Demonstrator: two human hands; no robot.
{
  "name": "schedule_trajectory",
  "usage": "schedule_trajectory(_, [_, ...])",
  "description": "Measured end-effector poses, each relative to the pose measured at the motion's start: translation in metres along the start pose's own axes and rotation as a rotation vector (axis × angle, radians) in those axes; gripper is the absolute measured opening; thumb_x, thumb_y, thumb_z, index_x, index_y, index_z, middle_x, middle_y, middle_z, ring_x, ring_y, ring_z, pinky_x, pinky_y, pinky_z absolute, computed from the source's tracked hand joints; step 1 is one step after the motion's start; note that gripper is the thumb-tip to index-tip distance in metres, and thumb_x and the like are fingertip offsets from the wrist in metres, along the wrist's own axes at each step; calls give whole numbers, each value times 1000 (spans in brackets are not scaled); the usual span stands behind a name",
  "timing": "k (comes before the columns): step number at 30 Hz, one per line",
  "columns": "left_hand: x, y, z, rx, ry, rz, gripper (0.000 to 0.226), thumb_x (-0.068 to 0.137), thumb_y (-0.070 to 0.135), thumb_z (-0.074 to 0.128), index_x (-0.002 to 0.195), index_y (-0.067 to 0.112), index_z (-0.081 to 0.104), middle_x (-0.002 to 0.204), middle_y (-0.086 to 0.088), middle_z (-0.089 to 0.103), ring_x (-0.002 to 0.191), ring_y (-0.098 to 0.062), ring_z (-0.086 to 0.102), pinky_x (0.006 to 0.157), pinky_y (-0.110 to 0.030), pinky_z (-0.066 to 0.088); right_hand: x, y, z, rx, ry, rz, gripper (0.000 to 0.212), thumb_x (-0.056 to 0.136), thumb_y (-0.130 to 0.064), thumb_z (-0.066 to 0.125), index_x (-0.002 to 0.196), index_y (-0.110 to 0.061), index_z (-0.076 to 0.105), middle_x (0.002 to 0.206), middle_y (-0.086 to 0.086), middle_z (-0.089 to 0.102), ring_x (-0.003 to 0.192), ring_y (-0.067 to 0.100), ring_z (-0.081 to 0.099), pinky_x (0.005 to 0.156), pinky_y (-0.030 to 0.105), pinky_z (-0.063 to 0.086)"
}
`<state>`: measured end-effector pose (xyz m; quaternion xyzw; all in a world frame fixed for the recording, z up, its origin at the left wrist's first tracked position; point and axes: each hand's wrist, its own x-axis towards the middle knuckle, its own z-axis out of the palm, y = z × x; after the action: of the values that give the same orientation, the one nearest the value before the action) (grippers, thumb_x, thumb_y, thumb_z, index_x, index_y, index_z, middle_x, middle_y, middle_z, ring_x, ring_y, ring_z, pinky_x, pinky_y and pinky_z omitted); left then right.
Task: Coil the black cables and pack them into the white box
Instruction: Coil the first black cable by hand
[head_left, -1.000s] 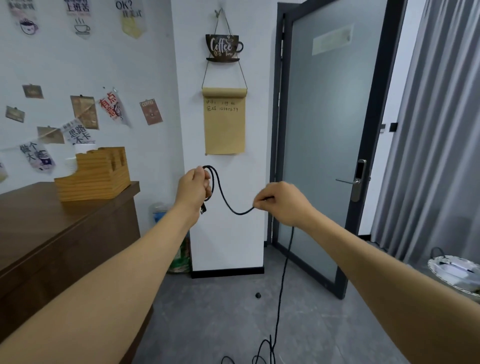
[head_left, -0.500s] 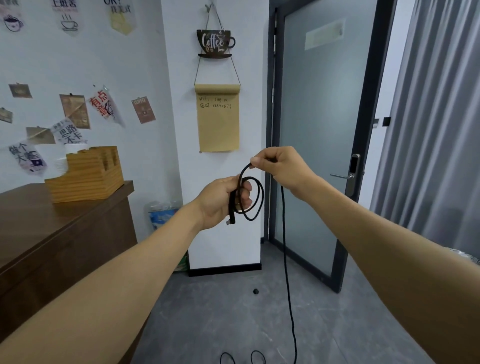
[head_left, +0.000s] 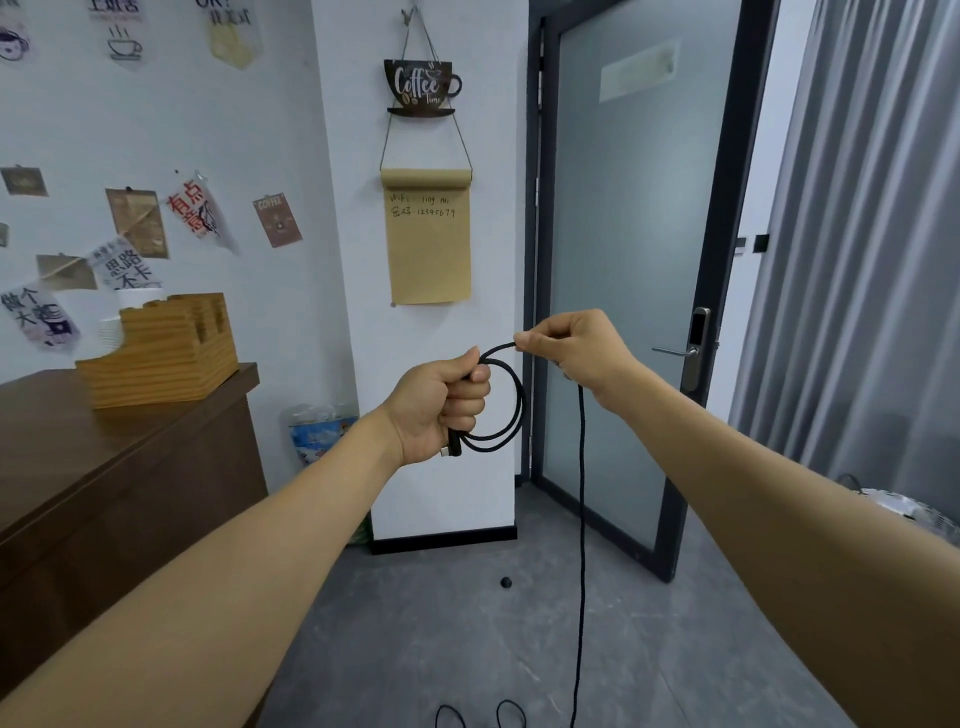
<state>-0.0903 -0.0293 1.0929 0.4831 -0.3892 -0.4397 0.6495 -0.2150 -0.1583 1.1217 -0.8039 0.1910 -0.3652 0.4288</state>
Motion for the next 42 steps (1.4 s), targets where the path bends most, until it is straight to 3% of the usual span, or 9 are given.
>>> schedule_trajectory(7, [-5, 8, -28, -176, 276, 78, 38, 101, 25, 37, 64, 17, 36, 41, 11, 24, 30, -3, 19, 32, -15, 13, -12, 35, -9, 66, -33, 111, 19, 87, -23, 66, 71, -14, 68, 57, 0, 42, 56, 14, 32, 54, 26, 30])
schedule_trajectory(11, [-8, 16, -56, -366, 512, 155, 40, 102, 25, 34, 64, 17, 37, 37, 10, 25, 27, -4, 18, 29, -16, 13, -19, 50, -16, 37, 43, 152, 16, 89, -18, 64, 73, -15, 66, 60, 0, 47, 55, 11, 38, 52, 21, 32])
schedule_trajectory(15, [-6, 19, -63, -322, 650, 258, 39, 103, 27, 35, 67, 15, 41, 37, 10, 28, 29, -5, 19, 31, -17, 17, -16, 45, -6, -167, 73, 51, 10, 89, -12, 62, 84, -8, 70, 66, -4, 57, 60, 9, 51, 54, 16, 44])
schedule_trajectory(19, [1, 17, -44, -45, 573, 343, 37, 104, 25, 31, 69, 15, 40, 42, 9, 32, 39, -7, 28, 47, -20, 26, -10, 24, 15, -530, -25, -134, 16, 88, -10, 57, 89, -9, 73, 87, 1, 71, 82, 20, 65, 75, 37, 56])
schedule_trajectory(23, [9, 12, -28, 263, 523, 352, 36, 104, 23, 27, 72, 14, 41, 59, 1, 39, 47, -10, 41, 58, -23, 36, -11, -1, 32, -666, -240, -269, 17, 86, -12, 56, 85, -13, 72, 88, 1, 71, 82, 20, 64, 78, 41, 55])
schedule_trajectory(27, [11, 9, -15, 335, 480, 347, 36, 104, 22, 27, 74, 12, 45, 64, -2, 47, 57, -15, 50, 66, -27, 45, -11, -20, 34, -482, -329, -299, 12, 88, -13, 62, 90, -8, 72, 94, 7, 71, 87, 20, 63, 84, 30, 50])
schedule_trajectory(31, [7, 5, -5, 301, 365, 292, 40, 104, 23, 28, 72, 10, 47, 63, -5, 50, 58, -18, 48, 68, -33, 43, -9, -27, 26, -266, -299, -282, 12, 87, -17, 65, 85, -8, 73, 88, 17, 70, 87, 36, 61, 87, 45, 49])
schedule_trajectory(39, [-3, 7, 17, 181, 178, 136, 37, 104, 29, 31, 73, 13, 43, 46, 6, 37, 40, -10, 37, 47, -21, 36, -11, -25, 14, -48, -238, -238, 12, 87, -13, 65, 85, -2, 70, 80, 5, 70, 77, 7, 63, 84, 20, 50])
schedule_trajectory(42, [-4, 10, 16, 126, 124, 106, 38, 103, 31, 30, 71, 15, 43, 45, 10, 28, 38, -6, 26, 46, -19, 26, -10, -25, 14, 13, -180, -235, 12, 83, -16, 70, 84, -6, 64, 67, 0, 64, 62, 5, 56, 66, 14, 46])
